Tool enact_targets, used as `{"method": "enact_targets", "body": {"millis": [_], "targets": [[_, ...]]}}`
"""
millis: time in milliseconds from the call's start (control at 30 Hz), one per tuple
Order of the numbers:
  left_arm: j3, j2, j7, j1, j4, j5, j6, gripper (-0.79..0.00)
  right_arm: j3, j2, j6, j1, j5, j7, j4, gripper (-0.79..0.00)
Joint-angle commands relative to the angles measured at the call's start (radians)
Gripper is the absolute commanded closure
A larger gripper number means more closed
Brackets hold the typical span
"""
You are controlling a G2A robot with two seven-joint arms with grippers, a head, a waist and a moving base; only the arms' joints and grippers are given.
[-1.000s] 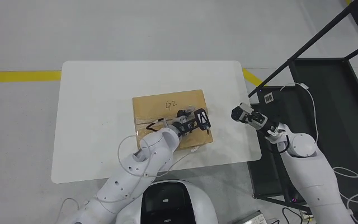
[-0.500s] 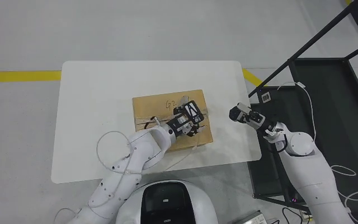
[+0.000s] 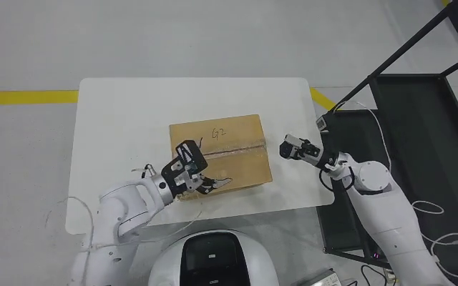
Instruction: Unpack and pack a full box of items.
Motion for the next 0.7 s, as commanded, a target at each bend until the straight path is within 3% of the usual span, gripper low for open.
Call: {"method": "enact_targets", "body": {"millis": [0,133,367,667], "targets": [[-0.078,0.012,0.034,0.051,-0.014,-0.037,-0.042,-0.785,-0.025,-0.003,0.024,0.016,-0.005,0.011,-0.006,-0.785],[-0.196,0.028,0.103,0.104,-0.004,-0.111,-0.096,-0.785,-0.090,-0.012,0.065,0.055,-0.021,0.022,-0.023,-0.785],[-0.368,0.050,0.225,0.133,0.086,-0.209,-0.140,-0.785,-0.185,-0.026,0.111,0.116,-0.094,0.014,-0.090,-0.785],[-0.454,0.075,0.229,0.068,0.208,-0.245,-0.188,-0.785,-0.349,-0.059,0.206,0.237,-0.164,-0.018,-0.103,-0.785]]}}
